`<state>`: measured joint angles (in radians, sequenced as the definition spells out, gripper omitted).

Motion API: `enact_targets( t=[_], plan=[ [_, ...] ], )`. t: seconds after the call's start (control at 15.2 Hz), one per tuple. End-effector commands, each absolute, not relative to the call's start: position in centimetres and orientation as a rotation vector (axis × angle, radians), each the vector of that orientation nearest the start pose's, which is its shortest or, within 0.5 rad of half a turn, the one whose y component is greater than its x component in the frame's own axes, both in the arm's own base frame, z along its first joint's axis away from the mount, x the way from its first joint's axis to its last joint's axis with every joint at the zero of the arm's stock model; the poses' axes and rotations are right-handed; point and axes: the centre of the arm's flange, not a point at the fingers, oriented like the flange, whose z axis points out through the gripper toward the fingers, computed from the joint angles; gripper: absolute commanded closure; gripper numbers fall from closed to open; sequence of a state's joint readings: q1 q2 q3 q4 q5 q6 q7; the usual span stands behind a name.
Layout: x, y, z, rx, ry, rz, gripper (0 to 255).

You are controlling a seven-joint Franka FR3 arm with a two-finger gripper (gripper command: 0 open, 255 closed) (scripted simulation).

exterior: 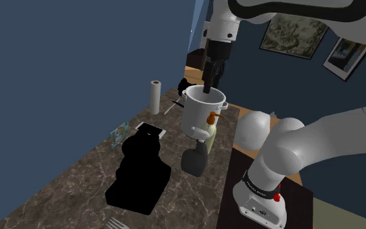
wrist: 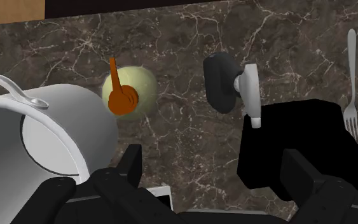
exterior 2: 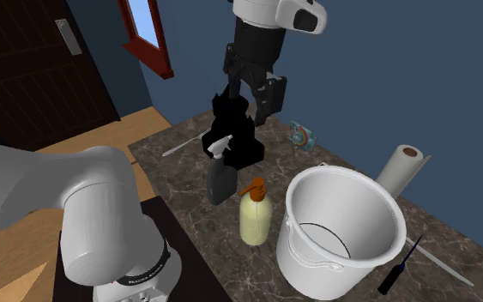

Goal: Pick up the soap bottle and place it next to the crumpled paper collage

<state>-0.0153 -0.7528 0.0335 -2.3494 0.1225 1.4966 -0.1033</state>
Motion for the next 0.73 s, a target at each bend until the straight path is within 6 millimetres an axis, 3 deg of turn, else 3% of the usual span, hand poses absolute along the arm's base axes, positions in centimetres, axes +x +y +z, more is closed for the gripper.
enact_targets(
  t=[0.0, 0.66],
  plan=[
    [30.7, 2.2, 57.8, -3.029, -0.173, 0.145, 0],
    [27.5, -3.7, 46.8, -3.091, -0.304, -0.023, 0]
  ],
)
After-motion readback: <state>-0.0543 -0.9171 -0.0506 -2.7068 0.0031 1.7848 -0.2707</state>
